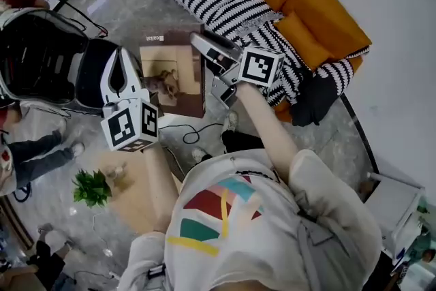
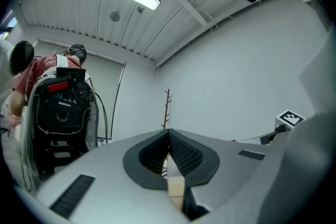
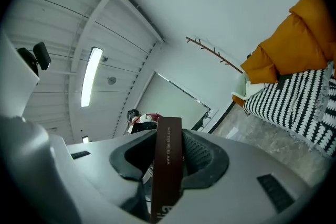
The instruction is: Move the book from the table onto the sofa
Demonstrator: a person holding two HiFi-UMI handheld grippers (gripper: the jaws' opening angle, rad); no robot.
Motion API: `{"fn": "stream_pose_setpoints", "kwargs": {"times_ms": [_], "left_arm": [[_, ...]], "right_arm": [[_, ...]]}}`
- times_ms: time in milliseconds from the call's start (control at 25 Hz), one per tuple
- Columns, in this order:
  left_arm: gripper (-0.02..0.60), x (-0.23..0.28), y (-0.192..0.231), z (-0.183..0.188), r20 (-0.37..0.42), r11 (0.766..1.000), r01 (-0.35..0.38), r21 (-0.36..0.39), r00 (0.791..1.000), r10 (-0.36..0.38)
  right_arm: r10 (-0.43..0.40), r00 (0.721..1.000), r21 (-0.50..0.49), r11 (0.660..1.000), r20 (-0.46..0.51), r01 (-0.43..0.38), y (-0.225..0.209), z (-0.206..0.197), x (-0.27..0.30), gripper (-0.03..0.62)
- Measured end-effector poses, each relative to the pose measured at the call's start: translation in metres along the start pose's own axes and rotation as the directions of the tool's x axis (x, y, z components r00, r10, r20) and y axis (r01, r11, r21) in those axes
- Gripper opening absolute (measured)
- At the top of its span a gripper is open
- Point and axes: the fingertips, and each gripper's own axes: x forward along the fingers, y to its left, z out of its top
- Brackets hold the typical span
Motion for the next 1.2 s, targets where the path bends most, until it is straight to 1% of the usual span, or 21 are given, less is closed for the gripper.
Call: {"fn": "stream_pose_setpoints", "kwargs": {"times_ms": [80,160,360,400,480,560,640,760,840,960,1120,1200], "left_arm": [[0.006,0.041,-0.038,-0.003,-0.015,1.000,0.017,0.021,1.000,-0.017],[0.006,0.067,-0.065,-0.003,-0.015,0.999,0.041,0.030,0.999,-0.041],[0.006,0.084,-0.084,0.006,0.029,0.992,0.123,0.031,0.992,-0.124],[0.006,0.093,-0.092,0.006,0.031,0.989,0.144,0.025,0.989,-0.145],[0.006,0.120,-0.122,0.001,0.024,0.980,0.198,0.019,0.980,-0.198],[0.008,0.152,-0.162,-0.006,0.007,0.965,0.263,0.021,0.965,-0.263],[0.008,0.182,-0.197,-0.014,-0.006,0.946,0.323,0.014,0.946,-0.323],[0.008,0.220,-0.233,-0.027,-0.022,0.915,0.403,-0.003,0.915,-0.403],[0.006,0.249,-0.253,-0.037,-0.031,0.892,0.452,-0.021,0.891,-0.453],[0.008,0.304,-0.280,-0.050,-0.047,0.864,0.502,-0.044,0.863,-0.504],[0.006,0.388,-0.301,-0.068,-0.070,0.833,0.549,-0.063,0.831,-0.553],[0.006,0.406,-0.304,-0.072,-0.055,0.820,0.568,-0.070,0.818,-0.572]], "right_arm": [[0.000,1.000,0.014,1.000,0.016,0.000,-0.032,0.038,-0.015,0.155],[-0.005,0.999,0.020,1.000,0.039,0.004,-0.051,0.063,-0.026,0.155],[-0.032,0.992,-0.017,0.999,0.120,0.034,-0.052,0.084,-0.041,0.155],[-0.043,0.990,-0.028,0.999,0.138,0.047,-0.056,0.093,-0.047,0.155],[-0.071,0.981,-0.052,0.995,0.178,0.082,-0.071,0.119,-0.067,0.155],[-0.117,0.965,-0.047,0.990,0.234,0.132,-0.096,0.150,-0.094,0.155],[-0.167,0.942,-0.027,0.983,0.291,0.183,-0.121,0.178,-0.118,0.155],[-0.220,0.910,-0.036,0.968,0.352,0.248,-0.146,0.209,-0.139,0.155],[-0.264,0.883,-0.031,0.954,0.388,0.299,-0.165,0.228,-0.150,0.155],[-0.320,0.845,-0.006,0.934,0.429,0.357,-0.202,0.265,-0.156,0.155],[-0.380,0.801,0.041,0.911,0.463,0.409,-0.257,0.318,-0.143,0.155],[-0.404,0.782,0.062,0.902,0.474,0.428,-0.274,0.332,-0.138,0.155]]}}
